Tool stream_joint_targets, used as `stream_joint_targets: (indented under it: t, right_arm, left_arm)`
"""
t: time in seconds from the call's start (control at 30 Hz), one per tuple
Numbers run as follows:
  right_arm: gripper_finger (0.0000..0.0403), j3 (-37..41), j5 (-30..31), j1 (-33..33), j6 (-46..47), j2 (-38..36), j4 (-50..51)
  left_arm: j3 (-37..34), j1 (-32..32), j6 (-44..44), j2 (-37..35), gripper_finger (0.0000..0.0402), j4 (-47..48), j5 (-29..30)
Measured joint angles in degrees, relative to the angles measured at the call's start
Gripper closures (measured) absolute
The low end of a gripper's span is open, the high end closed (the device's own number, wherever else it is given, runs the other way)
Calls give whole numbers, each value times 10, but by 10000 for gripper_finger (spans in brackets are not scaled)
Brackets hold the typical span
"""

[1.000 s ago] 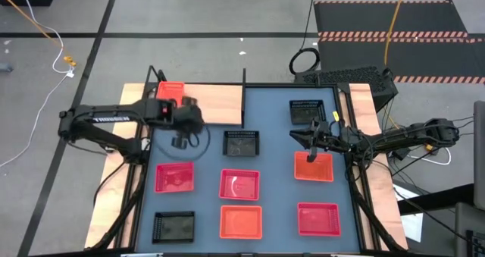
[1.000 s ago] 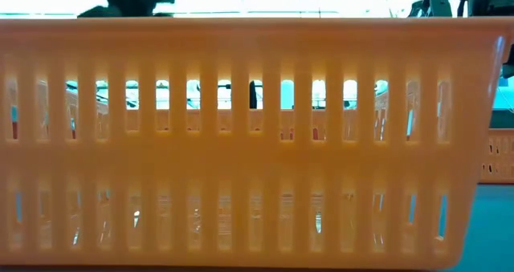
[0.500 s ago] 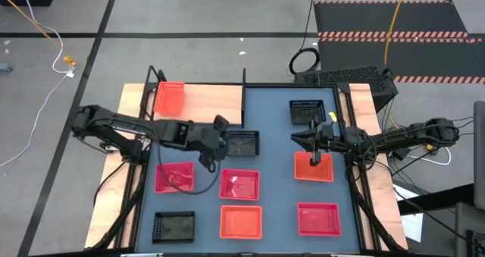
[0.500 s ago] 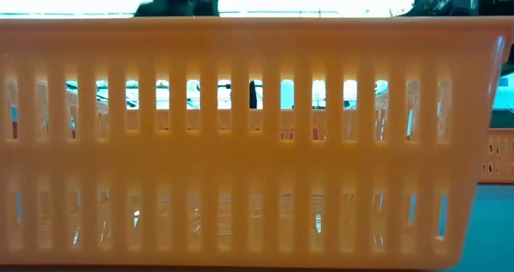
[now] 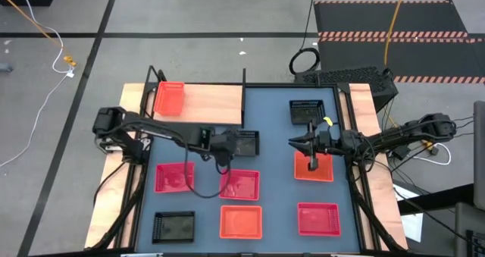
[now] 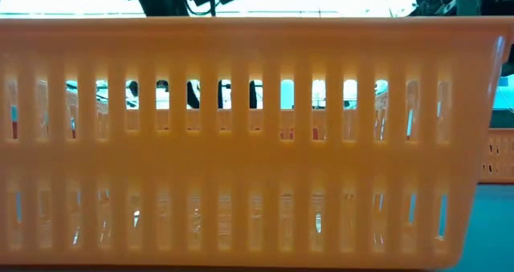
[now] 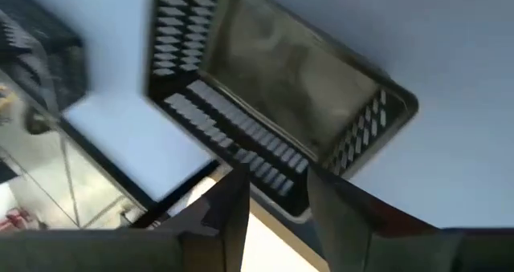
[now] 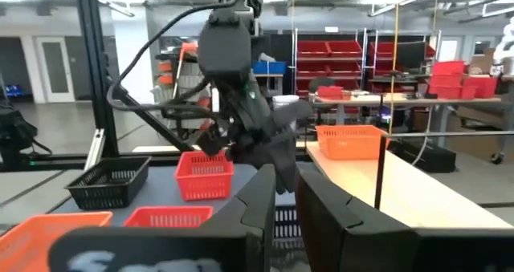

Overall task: Stack baskets on shelf by color
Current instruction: Put the middle black bin on the shelf

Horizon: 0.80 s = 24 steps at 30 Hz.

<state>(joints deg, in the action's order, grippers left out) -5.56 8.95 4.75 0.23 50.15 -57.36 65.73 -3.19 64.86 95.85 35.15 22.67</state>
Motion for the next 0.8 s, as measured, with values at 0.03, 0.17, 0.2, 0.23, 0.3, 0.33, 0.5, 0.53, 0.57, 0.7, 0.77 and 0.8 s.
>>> stream_joint_targets:
  t: [0.03, 0.17, 0.2, 0.23, 0.3, 0.33, 0.5, 0.53, 0.57, 0.7, 0.77, 0.8]
  right_arm:
    - [358, 0, 0, 0, 0, 0, 2]
    - [358, 0, 0, 0, -1, 0, 5]
    - [358, 0, 0, 0, -1, 0, 7]
    - [358, 0, 0, 0, -1, 0, 7]
    - [358, 0, 0, 0, -6, 0, 6]
    - [358, 0, 0, 0, -8, 0, 6]
    - [358, 0, 0, 0, -8, 0, 6]
    - [358, 0, 0, 0, -7, 0, 6]
    - [358, 0, 0, 0, -6, 0, 6]
    - [358, 0, -1, 0, -5, 0, 6]
    - [358, 0, -1, 0, -5, 0, 6]
    - [358, 0, -1, 0, -5, 0, 5]
  left_arm:
    - [0, 1, 0, 5, 282, 4, 5]
    - [0, 9, 19, 10, 295, 53, 16]
    - [0, 11, 23, 11, 297, 63, 17]
    - [0, 14, 26, 11, 299, 70, 17]
    - [0, 19, 31, 11, 299, 75, 17]
    - [0, 21, 35, 11, 299, 75, 17]
    - [0, 28, 63, 11, 298, 70, 13]
    - [0, 29, 66, 11, 295, 70, 8]
    - [0, 31, 68, 11, 291, 70, 4]
    - [0, 32, 76, 11, 265, 70, -1]
    - [0, 32, 89, 11, 250, 69, -2]
    - [0, 32, 95, 11, 243, 69, -2]
